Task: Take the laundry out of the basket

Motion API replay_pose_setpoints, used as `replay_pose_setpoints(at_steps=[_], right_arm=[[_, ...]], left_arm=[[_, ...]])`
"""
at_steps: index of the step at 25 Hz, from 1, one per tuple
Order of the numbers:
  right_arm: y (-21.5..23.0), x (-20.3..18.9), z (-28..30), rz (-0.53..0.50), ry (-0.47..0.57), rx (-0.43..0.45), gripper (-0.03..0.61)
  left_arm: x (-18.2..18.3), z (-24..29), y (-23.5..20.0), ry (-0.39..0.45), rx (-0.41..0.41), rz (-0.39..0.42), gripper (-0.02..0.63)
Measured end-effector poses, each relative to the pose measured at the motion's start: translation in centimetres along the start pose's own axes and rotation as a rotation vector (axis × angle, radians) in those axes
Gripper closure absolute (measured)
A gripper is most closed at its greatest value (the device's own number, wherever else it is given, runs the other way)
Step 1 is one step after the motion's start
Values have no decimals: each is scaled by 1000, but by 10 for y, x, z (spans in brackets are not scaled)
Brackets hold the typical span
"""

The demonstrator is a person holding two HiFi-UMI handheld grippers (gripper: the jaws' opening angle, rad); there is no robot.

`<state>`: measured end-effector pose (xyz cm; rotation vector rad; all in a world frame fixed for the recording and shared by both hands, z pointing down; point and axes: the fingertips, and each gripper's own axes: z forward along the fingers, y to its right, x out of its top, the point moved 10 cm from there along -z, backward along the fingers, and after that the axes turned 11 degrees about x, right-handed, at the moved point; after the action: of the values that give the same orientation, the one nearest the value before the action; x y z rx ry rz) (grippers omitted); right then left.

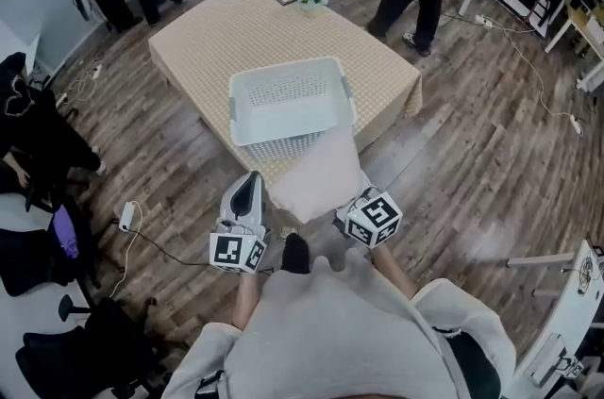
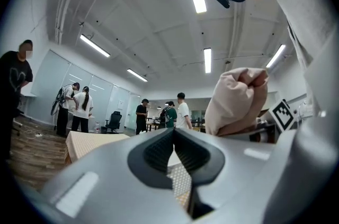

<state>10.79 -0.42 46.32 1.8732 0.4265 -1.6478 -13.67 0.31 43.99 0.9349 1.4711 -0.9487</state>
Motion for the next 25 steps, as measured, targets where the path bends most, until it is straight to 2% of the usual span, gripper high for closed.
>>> replay_pose_setpoints(at_steps=[7,12,16,25], right_arm=[[-43,-22,-62,7,-22,-23,407],[-54,-29,-104,9,1,-72,407],[-60,-29,-115,-1,-5,-85,407],[-73,-29,-117,-19,-19,-53,407]], left_arm=[[-9,-40,49,-9,-46,-27,604],[-12,-55,82,1,-100,-21,604],[-12,-65,91,7,-102,-24,604],[-11,-82,94,19,-81,-31,604]])
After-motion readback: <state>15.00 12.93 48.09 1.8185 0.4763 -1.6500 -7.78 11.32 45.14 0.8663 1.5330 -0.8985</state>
